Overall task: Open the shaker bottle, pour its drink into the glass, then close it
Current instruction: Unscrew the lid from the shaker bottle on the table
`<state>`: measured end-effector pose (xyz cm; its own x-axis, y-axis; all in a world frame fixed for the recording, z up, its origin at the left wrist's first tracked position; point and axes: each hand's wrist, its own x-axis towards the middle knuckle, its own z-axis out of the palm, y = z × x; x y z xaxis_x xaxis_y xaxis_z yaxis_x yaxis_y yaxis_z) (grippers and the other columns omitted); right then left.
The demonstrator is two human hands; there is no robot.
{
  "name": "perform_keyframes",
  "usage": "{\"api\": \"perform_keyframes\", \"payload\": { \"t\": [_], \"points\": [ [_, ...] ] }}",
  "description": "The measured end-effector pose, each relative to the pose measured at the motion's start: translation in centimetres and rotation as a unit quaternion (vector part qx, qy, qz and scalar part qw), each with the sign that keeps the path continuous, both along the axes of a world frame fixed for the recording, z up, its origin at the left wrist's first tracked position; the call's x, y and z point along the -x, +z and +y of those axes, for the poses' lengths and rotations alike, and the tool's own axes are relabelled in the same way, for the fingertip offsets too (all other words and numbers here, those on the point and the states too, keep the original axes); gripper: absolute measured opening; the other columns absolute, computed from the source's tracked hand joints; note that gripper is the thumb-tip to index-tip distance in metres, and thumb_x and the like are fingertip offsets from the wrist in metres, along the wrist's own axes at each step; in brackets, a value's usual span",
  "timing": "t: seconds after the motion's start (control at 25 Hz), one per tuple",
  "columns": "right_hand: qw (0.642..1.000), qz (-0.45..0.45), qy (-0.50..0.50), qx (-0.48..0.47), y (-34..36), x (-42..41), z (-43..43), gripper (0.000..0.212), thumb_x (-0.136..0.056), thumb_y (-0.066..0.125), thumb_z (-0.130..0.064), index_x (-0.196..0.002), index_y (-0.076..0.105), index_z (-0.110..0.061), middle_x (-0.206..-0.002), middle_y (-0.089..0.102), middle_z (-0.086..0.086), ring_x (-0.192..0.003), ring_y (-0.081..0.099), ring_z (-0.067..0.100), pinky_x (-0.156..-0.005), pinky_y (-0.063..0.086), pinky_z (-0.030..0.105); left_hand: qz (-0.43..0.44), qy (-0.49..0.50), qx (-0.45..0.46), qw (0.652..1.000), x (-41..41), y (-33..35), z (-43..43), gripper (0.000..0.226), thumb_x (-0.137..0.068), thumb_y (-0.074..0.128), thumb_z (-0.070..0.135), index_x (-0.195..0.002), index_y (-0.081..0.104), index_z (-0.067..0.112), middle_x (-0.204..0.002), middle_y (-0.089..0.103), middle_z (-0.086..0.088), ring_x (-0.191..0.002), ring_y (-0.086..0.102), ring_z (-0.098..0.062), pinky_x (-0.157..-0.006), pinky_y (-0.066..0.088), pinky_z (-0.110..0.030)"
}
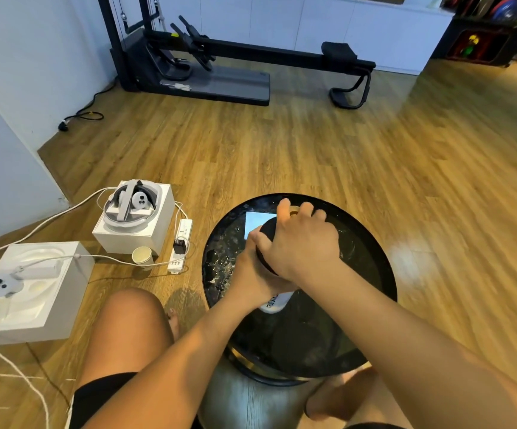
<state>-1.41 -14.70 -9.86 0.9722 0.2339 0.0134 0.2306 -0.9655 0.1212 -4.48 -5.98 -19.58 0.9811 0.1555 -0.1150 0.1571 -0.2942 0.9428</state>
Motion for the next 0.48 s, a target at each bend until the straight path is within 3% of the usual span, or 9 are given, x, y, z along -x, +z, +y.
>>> {"api": "perform_keyframes", "payload": {
  "t": [0.08,0.16,0.24,0.32,0.4,0.48],
  "points": [
    [0.995,0.041,0.074,-0.060,0.5,-0.4,-0.6,0.078,-0.084,0.044,-0.066,-0.145,0.025,-0.022,-0.133,0.045,0.017,-0.114,0.047,0.035,-0.072,0.044,0.039,-0.014,-0.017,0.012,1.000,0.2,-0.1,0.3,0.100,-0.037,0.088,0.054,-0.121,0.038,0.039,-0.093,0.063,0.028,-0.082,0.059,0.022,-0.063,0.044,-0.002],
    [0.967,0.151,0.163,-0.123,2.1,-1.0,-1.6,0.090,-0.072,0.065,-0.051,-0.147,0.022,-0.030,-0.134,0.045,0.006,-0.119,0.046,0.028,-0.089,0.046,0.041,-0.029,-0.035,0.019,0.999,0.4,-0.1,0.6,0.101,-0.036,0.093,0.052,-0.121,0.039,0.045,-0.106,0.066,0.026,-0.097,0.063,0.013,-0.075,0.049,-0.010],
    [0.944,0.220,0.218,-0.112,3.3,-1.3,-2.0,0.101,-0.062,0.071,-0.045,-0.147,0.017,-0.037,-0.133,0.044,-0.002,-0.119,0.047,0.021,-0.108,0.032,0.043,-0.039,-0.045,0.019,0.998,0.4,0.0,0.9,0.098,-0.038,0.095,0.052,-0.120,0.043,0.041,-0.111,0.068,0.018,-0.100,0.065,0.006,-0.081,0.053,-0.019],
    [0.941,0.220,0.237,-0.104,3.4,-1.4,-2.2,0.101,-0.064,0.069,-0.054,-0.147,0.013,-0.042,-0.137,0.043,-0.004,-0.126,0.044,0.020,-0.113,0.020,0.047,-0.039,-0.042,0.027,0.998,0.4,0.0,0.8,0.098,-0.038,0.096,0.049,-0.122,0.046,0.038,-0.110,0.070,0.015,-0.102,0.067,0.002,-0.085,0.055,-0.023],
    [0.969,0.152,0.182,-0.064,2.9,-1.3,-2.1,0.093,-0.071,0.047,-0.079,-0.148,0.015,-0.037,-0.141,0.043,0.001,-0.130,0.040,0.027,-0.103,0.033,0.049,-0.033,-0.031,0.036,0.998,0.4,-0.1,0.6,0.096,-0.035,0.096,0.047,-0.117,0.047,0.043,-0.107,0.071,0.016,-0.102,0.067,0.003,-0.083,0.055,-0.020],
    [0.995,0.059,0.075,0.026,2.3,-0.9,-1.7,0.092,-0.074,0.020,-0.087,-0.141,0.031,-0.025,-0.128,0.049,0.010,-0.114,0.050,0.035,-0.076,0.040,0.042,-0.029,-0.027,0.027,0.999,0.2,-0.1,0.4,0.093,-0.033,0.094,0.049,-0.111,0.044,0.052,-0.103,0.070,0.019,-0.100,0.065,0.006,-0.080,0.052,-0.013]
  ]
}}
